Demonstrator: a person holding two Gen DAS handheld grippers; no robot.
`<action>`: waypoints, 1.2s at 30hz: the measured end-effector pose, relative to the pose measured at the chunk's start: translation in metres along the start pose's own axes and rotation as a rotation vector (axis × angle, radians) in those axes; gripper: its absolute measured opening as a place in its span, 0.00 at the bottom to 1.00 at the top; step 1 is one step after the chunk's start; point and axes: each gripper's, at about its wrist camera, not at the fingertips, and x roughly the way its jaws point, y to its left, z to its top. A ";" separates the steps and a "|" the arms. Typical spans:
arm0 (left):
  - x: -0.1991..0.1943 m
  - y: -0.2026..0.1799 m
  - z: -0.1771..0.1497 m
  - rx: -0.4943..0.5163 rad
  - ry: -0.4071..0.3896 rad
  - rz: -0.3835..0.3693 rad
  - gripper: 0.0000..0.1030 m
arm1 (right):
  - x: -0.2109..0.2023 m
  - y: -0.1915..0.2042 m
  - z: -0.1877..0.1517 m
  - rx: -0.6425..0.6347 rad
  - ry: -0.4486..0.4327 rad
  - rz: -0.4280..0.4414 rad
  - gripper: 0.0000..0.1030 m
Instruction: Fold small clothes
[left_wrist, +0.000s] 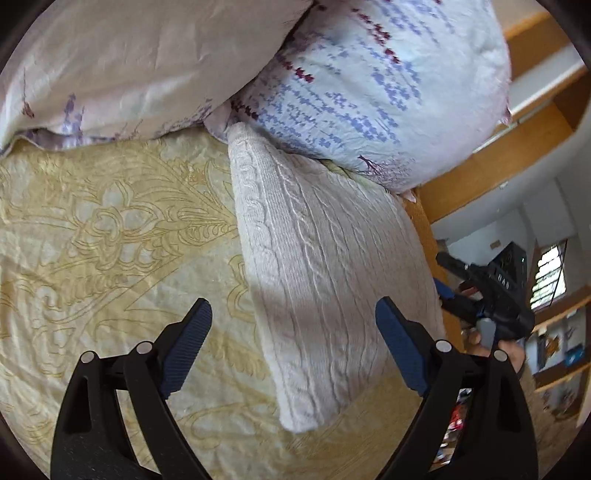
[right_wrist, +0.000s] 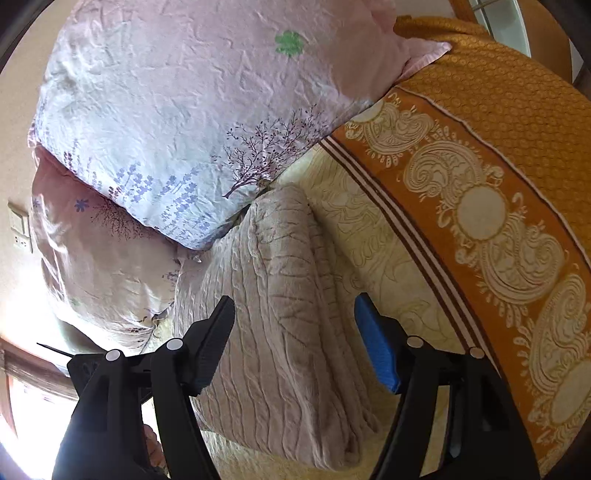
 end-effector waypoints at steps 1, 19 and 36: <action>0.006 0.001 0.005 -0.019 0.002 -0.008 0.87 | 0.006 0.000 0.002 0.007 0.018 0.007 0.67; 0.066 -0.026 0.019 -0.015 0.071 -0.040 0.88 | 0.051 -0.002 -0.006 0.021 0.136 0.094 0.47; 0.049 -0.035 0.018 -0.051 0.024 -0.090 0.35 | 0.031 0.020 -0.009 0.048 0.080 0.283 0.26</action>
